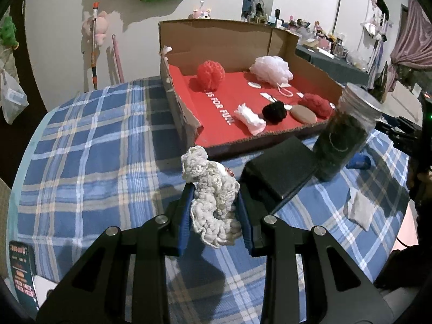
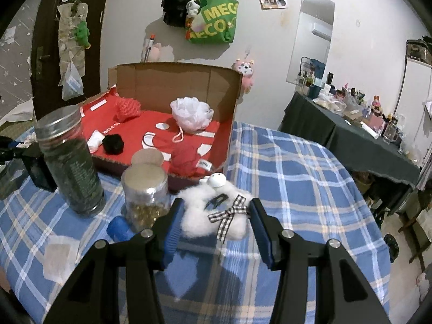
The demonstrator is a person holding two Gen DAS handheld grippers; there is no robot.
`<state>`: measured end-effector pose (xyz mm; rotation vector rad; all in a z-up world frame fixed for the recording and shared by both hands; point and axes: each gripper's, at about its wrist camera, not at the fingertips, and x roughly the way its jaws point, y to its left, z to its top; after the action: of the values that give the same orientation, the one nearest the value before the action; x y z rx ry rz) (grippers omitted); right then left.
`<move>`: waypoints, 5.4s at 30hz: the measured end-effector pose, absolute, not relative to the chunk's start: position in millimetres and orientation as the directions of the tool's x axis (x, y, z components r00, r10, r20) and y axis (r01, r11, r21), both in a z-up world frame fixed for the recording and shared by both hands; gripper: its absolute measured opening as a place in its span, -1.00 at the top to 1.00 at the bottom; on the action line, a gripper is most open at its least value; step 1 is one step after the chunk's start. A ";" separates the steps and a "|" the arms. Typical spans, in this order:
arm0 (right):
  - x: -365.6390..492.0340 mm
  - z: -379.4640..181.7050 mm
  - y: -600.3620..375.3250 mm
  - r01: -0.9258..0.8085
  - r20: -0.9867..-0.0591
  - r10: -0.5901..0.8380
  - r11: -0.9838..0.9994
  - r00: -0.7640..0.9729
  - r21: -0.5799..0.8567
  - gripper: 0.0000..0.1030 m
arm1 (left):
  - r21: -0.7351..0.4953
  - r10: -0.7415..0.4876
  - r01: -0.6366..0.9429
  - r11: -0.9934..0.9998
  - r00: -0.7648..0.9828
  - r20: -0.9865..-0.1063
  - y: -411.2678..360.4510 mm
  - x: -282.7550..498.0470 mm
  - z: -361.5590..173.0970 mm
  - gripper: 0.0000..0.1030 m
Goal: Organize soft objects
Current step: 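Carry the scrunchie and white plush toy up into the cardboard box, then open both tools to release the scrunchie and plush toy in the box, then withdraw both tools from the box back over the table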
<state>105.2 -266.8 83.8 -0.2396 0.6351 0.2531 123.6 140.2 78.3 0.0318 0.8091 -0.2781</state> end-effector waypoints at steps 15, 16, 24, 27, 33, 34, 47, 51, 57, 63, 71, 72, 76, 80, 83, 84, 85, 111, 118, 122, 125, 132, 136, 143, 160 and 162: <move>135.1 104.3 -257.2 -0.365 -0.597 0.215 0.920 0.773 -0.142 -0.01 | -0.091 -0.296 0.325 0.941 0.662 -0.688 129.6 155.8 108.7 0.43; 138.0 106.3 -255.7 -0.376 -0.598 0.225 0.916 0.770 -0.139 -0.01 | -0.096 -0.304 0.332 0.938 0.659 -0.689 127.8 159.7 110.5 0.43; 176.8 119.2 -231.7 -0.477 -0.645 0.304 0.872 0.702 -0.108 -0.01 | -0.145 -0.380 0.407 0.902 0.585 -0.716 101.4 210.4 122.8 0.43; 200.1 121.1 -217.4 -0.505 -0.675 0.311 0.856 0.669 -0.107 -0.01 | -0.167 -0.391 0.413 0.895 0.551 -0.737 91.9 231.1 122.9 0.43; 245.1 111.6 -188.1 -0.537 -0.761 0.266 0.834 0.592 -0.126 -0.01 | -0.210 -0.386 0.391 0.896 0.455 -0.803 73.3 281.1 111.7 0.43; 252.3 109.8 -185.6 -0.539 -0.778 0.254 0.833 0.575 -0.127 -0.01 | -0.212 -0.380 0.384 0.899 0.440 -0.814 71.0 288.4 109.2 0.43; 309.4 73.0 -150.1 -0.523 -0.901 0.046 0.827 0.432 -0.209 -0.01 | -0.145 -0.265 0.331 0.932 0.350 -0.899 51.8 339.6 75.1 0.43; 319.9 62.0 -146.5 -0.515 -0.910 0.001 0.825 0.414 -0.233 -0.01 | -0.149 -0.254 0.310 0.939 0.334 -0.908 54.3 347.5 67.0 0.43; 329.6 53.0 -146.8 -0.510 -0.919 -0.020 0.827 0.394 -0.237 -0.01 | -0.145 -0.245 0.303 0.942 0.324 -0.914 56.1 352.5 61.6 0.43; 329.8 50.5 -142.2 -0.518 -0.920 -0.036 0.818 0.390 -0.252 -0.01 | -0.133 -0.233 0.303 0.944 0.323 -0.917 55.5 353.9 60.5 0.43; 324.8 47.4 -133.6 -0.529 -0.920 -0.045 0.807 0.389 -0.263 -0.05 | -0.086 -0.188 0.302 0.949 0.328 -0.926 48.7 358.4 51.3 0.41; 325.1 47.4 -133.4 -0.529 -0.920 -0.047 0.807 0.389 -0.265 -0.06 | -0.082 -0.184 0.301 0.950 0.331 -0.926 48.4 358.3 51.4 0.39; 319.7 51.3 -130.0 -0.534 -0.913 -0.052 0.797 0.405 -0.282 -0.41 | -0.082 -0.191 0.301 0.950 0.354 -0.915 47.9 352.1 56.2 -0.42; 311.2 62.4 -129.8 -0.529 -0.903 -0.037 0.800 0.429 -0.284 -0.53 | -0.088 -0.206 0.304 0.949 0.381 -0.901 46.5 340.9 66.0 -0.42; 303.4 78.4 -132.5 -0.514 -0.896 -0.013 0.816 0.443 -0.266 -0.53 | -0.103 -0.223 0.297 0.949 0.406 -0.886 47.6 330.6 77.2 -0.42; 300.6 83.7 -133.9 -0.512 -0.893 -0.005 0.818 0.449 -0.262 -0.54 | -0.104 -0.228 0.298 0.949 0.417 -0.880 47.6 326.0 81.8 -0.42; 295.9 90.8 -135.1 -0.509 -0.888 0.004 0.821 0.459 -0.260 -0.56 | -0.109 -0.238 0.301 0.947 0.434 -0.869 46.7 317.7 88.9 -0.42; 63.1 233.4 -215.9 -0.346 -0.526 0.230 0.929 0.819 -0.132 -1.00 | -0.129 -0.295 0.266 0.955 0.831 -0.471 35.0 88.8 205.9 -0.90; 3.5 222.1 -213.7 -0.302 -0.445 0.195 0.936 0.874 -0.182 -1.00 | -0.098 -0.281 0.265 0.959 0.867 -0.412 23.9 41.5 198.8 -0.91; -19.4 211.1 -216.3 -0.277 -0.421 0.181 0.944 0.889 -0.178 -1.00 | -0.064 -0.258 0.253 0.965 0.891 -0.374 18.6 16.0 194.0 -0.94; -29.7 197.8 -221.4 -0.254 -0.417 0.173 0.956 0.892 -0.149 -1.00 | -0.063 -0.270 0.266 0.962 0.890 -0.367 15.8 2.2 187.2 -0.97; -44.3 161.2 -233.8 -0.225 -0.424 0.175 0.972 0.889 -0.071 -1.00 | -0.048 -0.261 0.262 0.964 0.894 -0.364 6.2 -14.8 160.8 -0.97; -48.5 142.3 -240.0 -0.202 -0.416 0.164 0.978 0.895 -0.049 -1.00 | -0.052 -0.249 0.249 0.967 0.885 -0.393 2.7 -14.2 139.4 -0.97; -40.3 104.4 -247.1 -0.189 -0.474 0.174 0.982 0.863 0.015 -1.00 | -0.083 -0.240 0.229 0.970 0.850 -0.469 2.0 -1.8 103.8 -0.97; -16.8 36.2 -250.9 -0.153 -0.602 0.142 0.988 0.786 0.033 -1.00 | -0.122 -0.219 0.183 0.975 0.745 -0.630 4.0 28.2 38.9 -0.97; -15.6 34.0 -250.9 -0.153 -0.606 0.139 0.988 0.784 0.028 -1.00 | -0.126 -0.220 0.182 0.975 0.735 -0.642 3.8 31.4 36.1 -0.97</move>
<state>-15.6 -250.9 34.0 -0.0236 0.6515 0.1575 31.4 3.8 36.1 -0.0554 0.7119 -0.2210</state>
